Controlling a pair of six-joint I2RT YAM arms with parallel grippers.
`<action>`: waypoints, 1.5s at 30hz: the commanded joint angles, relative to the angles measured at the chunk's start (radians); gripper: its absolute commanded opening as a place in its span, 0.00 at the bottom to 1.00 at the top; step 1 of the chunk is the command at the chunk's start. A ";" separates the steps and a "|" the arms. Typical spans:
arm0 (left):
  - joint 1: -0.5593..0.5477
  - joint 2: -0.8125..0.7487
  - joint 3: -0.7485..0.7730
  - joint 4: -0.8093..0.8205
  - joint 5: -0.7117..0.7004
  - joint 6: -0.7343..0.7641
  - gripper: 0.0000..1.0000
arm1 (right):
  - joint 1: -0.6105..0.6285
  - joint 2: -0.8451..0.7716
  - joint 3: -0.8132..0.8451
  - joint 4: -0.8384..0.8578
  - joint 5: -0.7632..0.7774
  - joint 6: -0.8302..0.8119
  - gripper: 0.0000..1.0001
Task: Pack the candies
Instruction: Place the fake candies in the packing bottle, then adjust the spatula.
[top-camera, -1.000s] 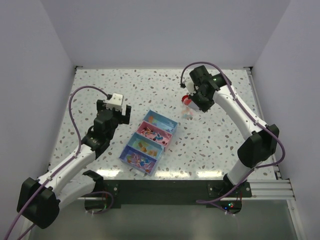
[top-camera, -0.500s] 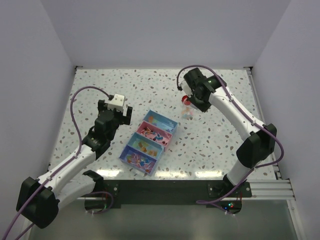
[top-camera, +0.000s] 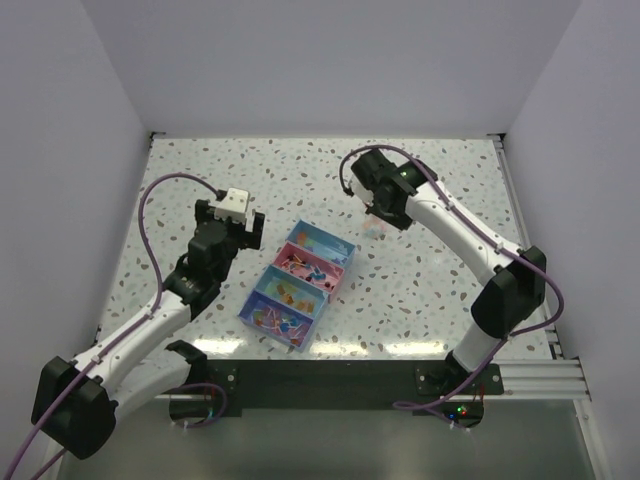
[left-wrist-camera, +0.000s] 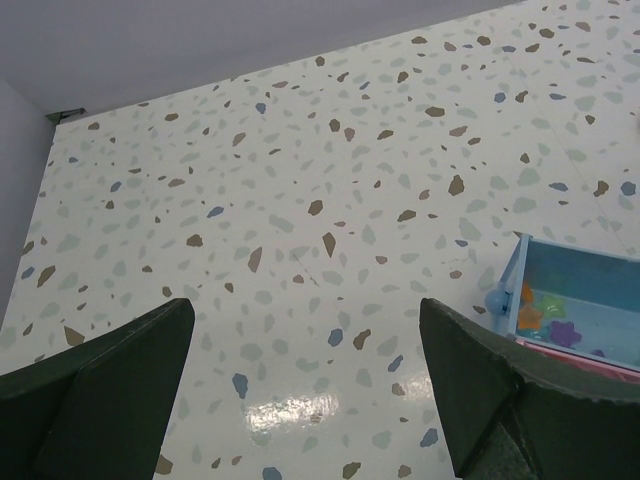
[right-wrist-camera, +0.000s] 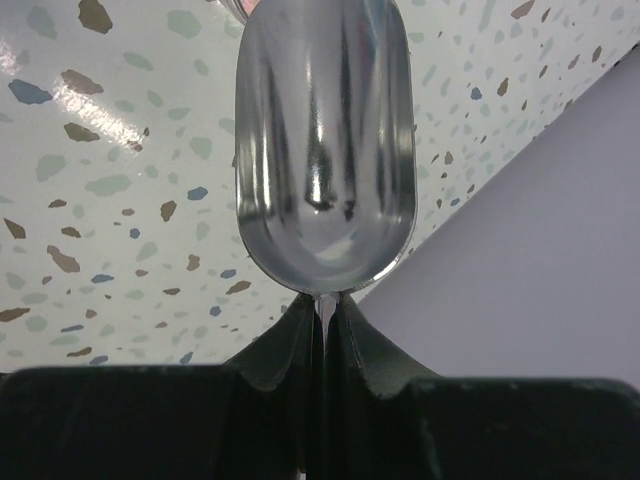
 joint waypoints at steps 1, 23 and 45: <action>-0.010 -0.022 -0.012 0.062 -0.020 0.025 1.00 | 0.019 0.009 -0.005 0.015 0.081 -0.039 0.00; -0.013 -0.030 -0.015 0.070 -0.031 0.033 1.00 | 0.125 0.028 -0.042 0.090 0.331 -0.159 0.00; -0.013 0.012 0.051 -0.016 0.058 -0.068 1.00 | -0.070 -0.361 -0.246 0.337 -0.310 -0.002 0.00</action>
